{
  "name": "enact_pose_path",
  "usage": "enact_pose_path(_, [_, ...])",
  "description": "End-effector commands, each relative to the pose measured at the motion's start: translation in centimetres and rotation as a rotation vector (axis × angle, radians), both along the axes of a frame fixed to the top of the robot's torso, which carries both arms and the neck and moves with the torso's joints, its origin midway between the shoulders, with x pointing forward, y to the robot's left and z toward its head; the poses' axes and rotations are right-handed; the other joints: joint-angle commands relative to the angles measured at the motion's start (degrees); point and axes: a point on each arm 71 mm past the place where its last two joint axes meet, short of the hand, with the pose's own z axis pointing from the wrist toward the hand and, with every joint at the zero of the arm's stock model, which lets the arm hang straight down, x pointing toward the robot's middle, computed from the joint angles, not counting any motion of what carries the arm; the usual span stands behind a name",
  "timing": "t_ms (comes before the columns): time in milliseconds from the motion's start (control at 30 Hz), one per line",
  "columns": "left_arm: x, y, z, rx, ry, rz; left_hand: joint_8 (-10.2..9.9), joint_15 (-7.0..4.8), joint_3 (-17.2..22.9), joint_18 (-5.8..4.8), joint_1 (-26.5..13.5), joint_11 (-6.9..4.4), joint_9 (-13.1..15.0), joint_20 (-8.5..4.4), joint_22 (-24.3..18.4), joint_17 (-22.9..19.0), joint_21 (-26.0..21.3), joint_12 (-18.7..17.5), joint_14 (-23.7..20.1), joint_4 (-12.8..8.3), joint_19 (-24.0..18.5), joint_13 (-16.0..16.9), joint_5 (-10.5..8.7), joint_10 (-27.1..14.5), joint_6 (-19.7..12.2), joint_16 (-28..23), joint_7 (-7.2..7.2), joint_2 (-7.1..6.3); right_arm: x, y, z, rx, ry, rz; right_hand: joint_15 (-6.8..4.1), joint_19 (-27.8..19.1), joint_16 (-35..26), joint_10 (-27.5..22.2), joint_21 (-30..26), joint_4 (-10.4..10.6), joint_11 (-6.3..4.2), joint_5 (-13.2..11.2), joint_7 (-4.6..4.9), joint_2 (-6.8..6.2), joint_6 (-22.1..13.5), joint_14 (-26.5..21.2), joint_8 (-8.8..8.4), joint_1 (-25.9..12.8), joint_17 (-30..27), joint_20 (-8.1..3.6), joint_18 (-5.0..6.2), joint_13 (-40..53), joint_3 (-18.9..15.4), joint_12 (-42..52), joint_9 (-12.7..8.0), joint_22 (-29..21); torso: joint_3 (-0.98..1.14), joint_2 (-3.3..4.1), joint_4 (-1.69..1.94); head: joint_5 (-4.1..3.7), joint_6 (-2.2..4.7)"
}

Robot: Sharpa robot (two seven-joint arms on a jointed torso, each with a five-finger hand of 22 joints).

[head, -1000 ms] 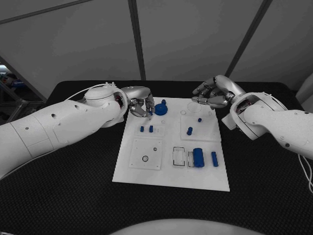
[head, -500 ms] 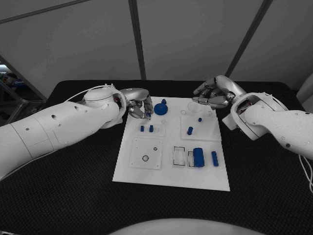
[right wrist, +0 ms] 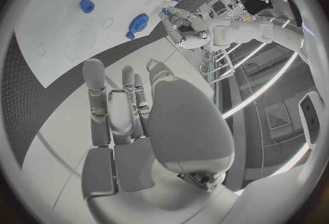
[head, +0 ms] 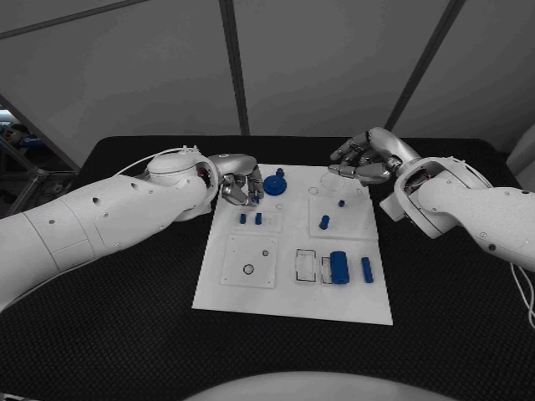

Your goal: Assemble the parts on the task board

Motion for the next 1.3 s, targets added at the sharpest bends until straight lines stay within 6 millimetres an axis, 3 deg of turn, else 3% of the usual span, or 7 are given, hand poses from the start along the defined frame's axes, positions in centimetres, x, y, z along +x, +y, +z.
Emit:
enact_pose_path(33, [0.01,-0.03,-0.22,0.025,0.019,0.0,-0.25,-0.02,0.29,-3.5,-0.58,0.06,0.06,0.13,2.82,-0.08,-0.29,-0.22,0.21,-0.04,-0.04,0.07,-0.35,0.26,0.41,-0.13,0.07,0.19,-0.03,0.06,0.16,0.001,-0.011,0.006,0.06,-0.16,-0.34,0.31,-0.29,0.02,-0.04,0.19,0.09,-0.45,0.32,-0.13,-0.36,-0.1,-0.06,0.23,0.74,-0.07,0.21,-0.3,-0.1,-0.06,-0.02,0.0,-0.05,0.08,-0.02])
enact_pose_path(833, [0.4,-0.16,-0.77,0.048,0.023,0.006,-0.53,0.01,0.17,-3.49,-0.93,0.07,0.01,0.16,2.94,-0.23,-0.3,-0.58,0.08,-0.1,-0.1,0.11,-0.53,0.39,0.31,-0.18,0.08,0.07,-0.05,0.07,0.16,0.001,-0.011,0.006,0.07,-0.22,-0.42,0.36,-0.43,-0.01,-0.03,0.23,0.09,-0.45,0.29,-0.16,-0.39,-0.09,-0.11,0.24,0.77,-0.26,0.26,-0.45,-0.1,-0.24,0.0,0.05,0.01,-0.02,-0.14])
enact_pose_path(1300, [0.39,0.17,-0.83,0.055,0.029,0.012,-4.89,1.13,-1.22,-3.36,-3.34,1.46,-0.47,1.01,2.98,-2.05,-2.03,-4.94,-0.81,0.01,-0.74,-0.13,-0.45,-3.32,-5.19,-0.67,0.06,-1.68,-0.06,-0.03,0.17,0.001,-0.011,0.003,0.11,-0.35,-0.64,0.27,-0.74,-0.02,0.05,0.22,0.16,-0.61,0.16,-0.24,-0.47,-0.2,-0.3,0.26,0.82,-0.61,0.23,-0.8,-0.12,-0.6,-0.01,-0.01,0.0,-0.07,-0.27])
